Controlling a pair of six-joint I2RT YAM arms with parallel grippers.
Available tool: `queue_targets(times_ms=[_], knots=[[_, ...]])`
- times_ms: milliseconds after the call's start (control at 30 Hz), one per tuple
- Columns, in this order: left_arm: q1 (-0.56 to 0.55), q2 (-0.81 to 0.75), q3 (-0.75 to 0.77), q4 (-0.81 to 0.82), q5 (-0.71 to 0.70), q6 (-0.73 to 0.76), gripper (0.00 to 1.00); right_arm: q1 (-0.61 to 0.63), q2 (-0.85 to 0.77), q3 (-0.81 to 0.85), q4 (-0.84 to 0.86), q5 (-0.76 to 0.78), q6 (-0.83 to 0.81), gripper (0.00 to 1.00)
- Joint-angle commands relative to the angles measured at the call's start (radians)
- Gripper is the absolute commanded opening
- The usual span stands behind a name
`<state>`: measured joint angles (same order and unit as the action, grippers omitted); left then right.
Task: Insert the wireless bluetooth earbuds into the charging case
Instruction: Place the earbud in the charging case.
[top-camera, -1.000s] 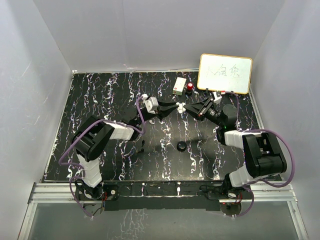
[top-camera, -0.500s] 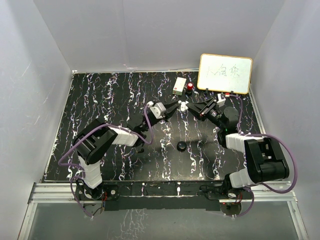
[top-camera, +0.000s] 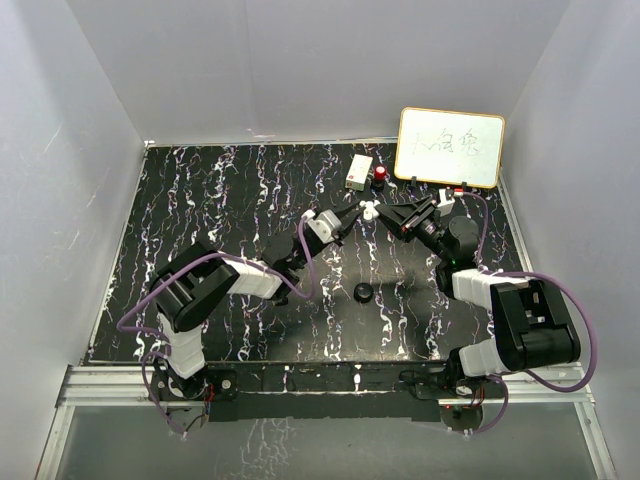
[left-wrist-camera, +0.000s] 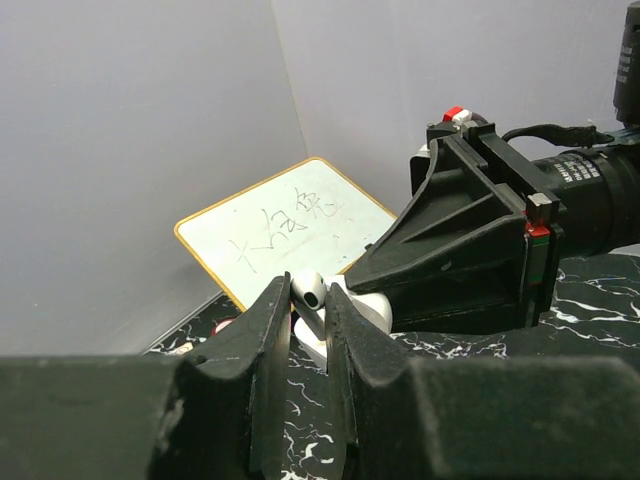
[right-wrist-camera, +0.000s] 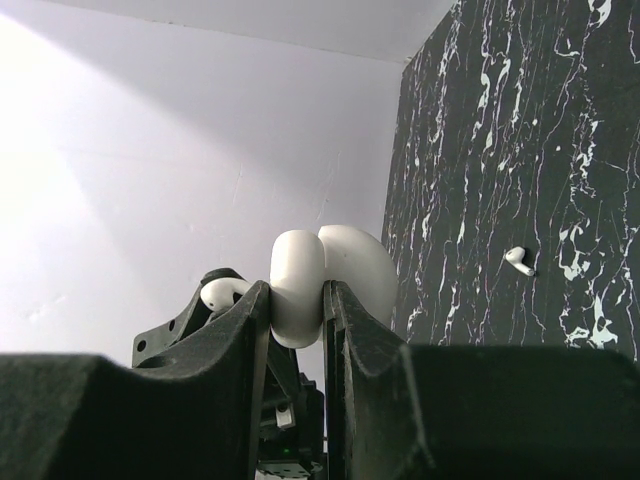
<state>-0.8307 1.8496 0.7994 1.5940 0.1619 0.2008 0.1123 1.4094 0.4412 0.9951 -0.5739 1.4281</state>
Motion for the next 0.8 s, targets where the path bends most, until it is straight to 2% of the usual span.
queue_targets(times_ms=[0,767], knots=[[-0.012,-0.012,0.026,0.192,-0.028,0.030,0.00,0.004,-0.031,-0.005,0.052,0.022,0.016,0.00],[-0.042,0.028,0.055,0.192,-0.048,0.040,0.00,0.006,-0.032,-0.007,0.073,0.033,0.031,0.00]])
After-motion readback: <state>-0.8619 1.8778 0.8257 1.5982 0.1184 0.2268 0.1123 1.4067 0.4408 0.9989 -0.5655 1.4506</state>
